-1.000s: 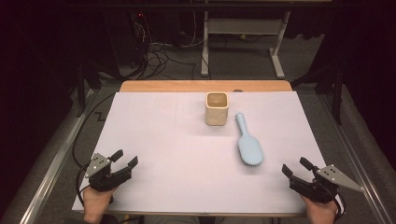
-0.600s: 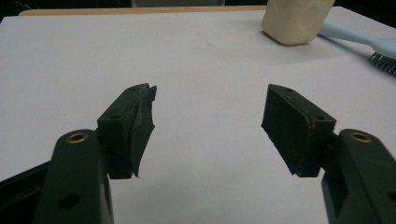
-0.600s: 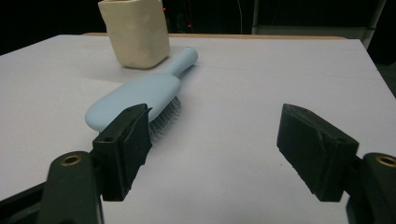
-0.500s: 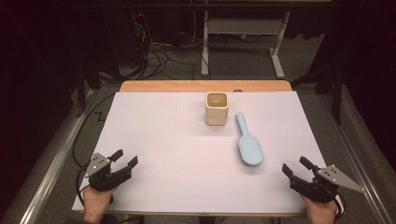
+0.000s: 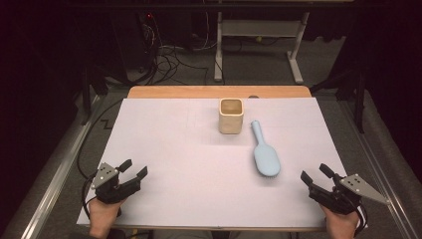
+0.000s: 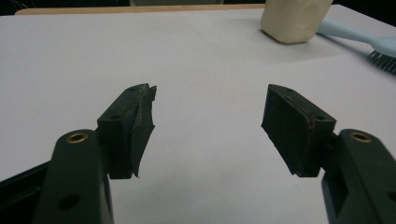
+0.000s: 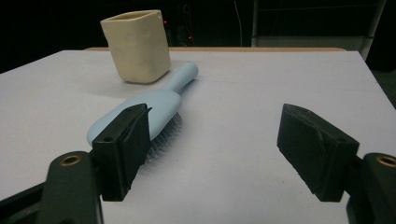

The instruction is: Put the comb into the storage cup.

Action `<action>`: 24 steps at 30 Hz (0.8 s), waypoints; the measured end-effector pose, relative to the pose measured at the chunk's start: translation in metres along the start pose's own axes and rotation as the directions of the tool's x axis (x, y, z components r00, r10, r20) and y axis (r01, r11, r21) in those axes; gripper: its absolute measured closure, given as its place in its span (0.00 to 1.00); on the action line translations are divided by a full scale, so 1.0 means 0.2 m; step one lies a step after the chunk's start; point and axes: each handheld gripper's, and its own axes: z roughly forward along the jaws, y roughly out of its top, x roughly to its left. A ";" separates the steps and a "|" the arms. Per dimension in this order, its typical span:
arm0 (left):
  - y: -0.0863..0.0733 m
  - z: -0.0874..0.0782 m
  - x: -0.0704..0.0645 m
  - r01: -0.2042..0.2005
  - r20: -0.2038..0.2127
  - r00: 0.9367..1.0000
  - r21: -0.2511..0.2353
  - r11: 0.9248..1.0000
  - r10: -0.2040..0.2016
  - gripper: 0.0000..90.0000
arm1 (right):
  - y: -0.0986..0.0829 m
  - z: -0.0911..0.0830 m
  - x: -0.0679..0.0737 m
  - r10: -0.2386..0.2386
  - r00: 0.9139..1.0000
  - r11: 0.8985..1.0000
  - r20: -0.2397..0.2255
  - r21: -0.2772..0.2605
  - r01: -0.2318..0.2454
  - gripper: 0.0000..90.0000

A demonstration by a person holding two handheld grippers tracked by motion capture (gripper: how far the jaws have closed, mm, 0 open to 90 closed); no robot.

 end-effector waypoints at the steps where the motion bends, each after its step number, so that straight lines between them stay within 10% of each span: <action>1: 0.00 0.00 0.00 0.000 0.000 1.000 0.001 1.000 0.000 0.38 | 0.00 0.00 0.00 -0.004 1.000 1.000 -0.002 0.001 0.004 0.29; 24: 0.00 0.01 0.00 0.002 0.002 1.000 0.005 1.000 -0.002 0.38 | 0.05 0.08 0.06 -0.025 0.998 1.000 -0.056 0.007 0.025 0.29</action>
